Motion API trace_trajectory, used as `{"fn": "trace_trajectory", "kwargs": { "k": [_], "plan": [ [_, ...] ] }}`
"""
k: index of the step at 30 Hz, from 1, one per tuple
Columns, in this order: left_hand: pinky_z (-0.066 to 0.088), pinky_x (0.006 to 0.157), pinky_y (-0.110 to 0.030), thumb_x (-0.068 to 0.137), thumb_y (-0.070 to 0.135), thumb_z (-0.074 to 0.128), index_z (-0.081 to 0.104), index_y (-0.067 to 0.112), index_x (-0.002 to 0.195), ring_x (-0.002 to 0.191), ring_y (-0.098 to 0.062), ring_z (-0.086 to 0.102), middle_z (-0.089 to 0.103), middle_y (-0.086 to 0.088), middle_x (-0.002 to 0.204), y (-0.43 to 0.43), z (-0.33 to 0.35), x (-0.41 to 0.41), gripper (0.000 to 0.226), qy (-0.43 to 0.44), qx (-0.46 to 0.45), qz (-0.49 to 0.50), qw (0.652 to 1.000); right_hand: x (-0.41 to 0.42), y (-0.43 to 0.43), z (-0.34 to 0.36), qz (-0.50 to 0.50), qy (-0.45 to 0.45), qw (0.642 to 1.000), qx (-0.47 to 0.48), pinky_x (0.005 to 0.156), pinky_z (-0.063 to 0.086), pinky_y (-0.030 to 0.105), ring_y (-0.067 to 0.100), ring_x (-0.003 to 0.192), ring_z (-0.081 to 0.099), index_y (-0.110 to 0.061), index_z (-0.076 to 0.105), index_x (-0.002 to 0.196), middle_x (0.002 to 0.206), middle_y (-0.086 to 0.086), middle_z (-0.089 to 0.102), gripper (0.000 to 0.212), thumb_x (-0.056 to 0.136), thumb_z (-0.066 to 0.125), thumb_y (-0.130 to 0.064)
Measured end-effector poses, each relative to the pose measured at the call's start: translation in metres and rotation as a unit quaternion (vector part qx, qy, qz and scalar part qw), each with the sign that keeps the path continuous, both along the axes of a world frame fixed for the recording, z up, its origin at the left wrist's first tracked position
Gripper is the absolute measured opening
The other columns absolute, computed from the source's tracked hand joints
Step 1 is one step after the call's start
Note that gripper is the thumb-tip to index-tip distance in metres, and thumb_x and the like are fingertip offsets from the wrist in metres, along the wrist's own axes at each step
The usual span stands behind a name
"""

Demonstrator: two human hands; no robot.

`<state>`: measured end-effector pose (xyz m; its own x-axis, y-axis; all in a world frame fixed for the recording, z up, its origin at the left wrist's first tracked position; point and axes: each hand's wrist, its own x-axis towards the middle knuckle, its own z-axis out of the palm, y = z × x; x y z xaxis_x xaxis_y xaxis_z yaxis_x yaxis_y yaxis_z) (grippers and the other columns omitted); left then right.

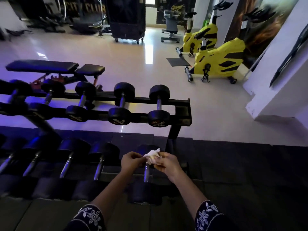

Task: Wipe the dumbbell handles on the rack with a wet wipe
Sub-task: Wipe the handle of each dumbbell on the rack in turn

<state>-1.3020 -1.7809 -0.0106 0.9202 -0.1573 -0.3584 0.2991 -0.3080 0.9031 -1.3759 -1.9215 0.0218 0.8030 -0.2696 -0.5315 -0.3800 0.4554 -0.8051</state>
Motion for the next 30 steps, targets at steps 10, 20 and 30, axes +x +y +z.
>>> {"fn": "trace_trajectory", "kwargs": {
  "k": [10, 20, 30],
  "plan": [
    [0.055, 0.064, -0.027, 0.084, 0.007, 0.069, 0.074, -0.004, 0.098, 0.077, -0.025, 0.068, 0.072, -0.020, 0.089, 0.048, 0.098, -0.034, 0.018, 0.114, -0.193, -0.002, 0.975, -0.011, 0.052, 0.079, 0.084, -0.022, 0.991, -0.101, 0.053, 0.043, 0.021, 0.012, 0.054, 0.052, -0.001, 0.071, 0.084, 0.061, 0.006, 0.059, 0.011, 0.079, 0.066, 0.007],
    [0.042, 0.065, -0.030, 0.083, 0.009, 0.070, 0.078, 0.010, 0.082, 0.070, -0.022, 0.058, 0.066, -0.018, 0.082, 0.164, 0.107, -0.026, 0.009, 0.087, -0.215, 0.055, 0.971, 0.016, 0.137, 0.107, 0.225, -0.015, 0.972, 0.065, 0.074, 0.056, 0.042, 0.022, 0.074, 0.068, 0.000, 0.063, 0.113, 0.085, 0.013, 0.068, 0.027, 0.086, 0.060, 0.000],
    [0.053, 0.068, -0.031, 0.070, 0.016, 0.073, 0.072, 0.008, 0.088, 0.074, -0.017, 0.064, 0.071, -0.004, 0.076, 0.230, 0.134, -0.065, 0.019, -0.018, -0.132, 0.116, 0.984, 0.030, 0.201, 0.114, 0.354, 0.011, 0.935, 0.026, 0.061, 0.056, 0.032, 0.021, 0.072, 0.060, 0.000, 0.062, 0.110, 0.086, 0.014, 0.065, 0.024, 0.088, 0.054, 0.004]
  ]
}}
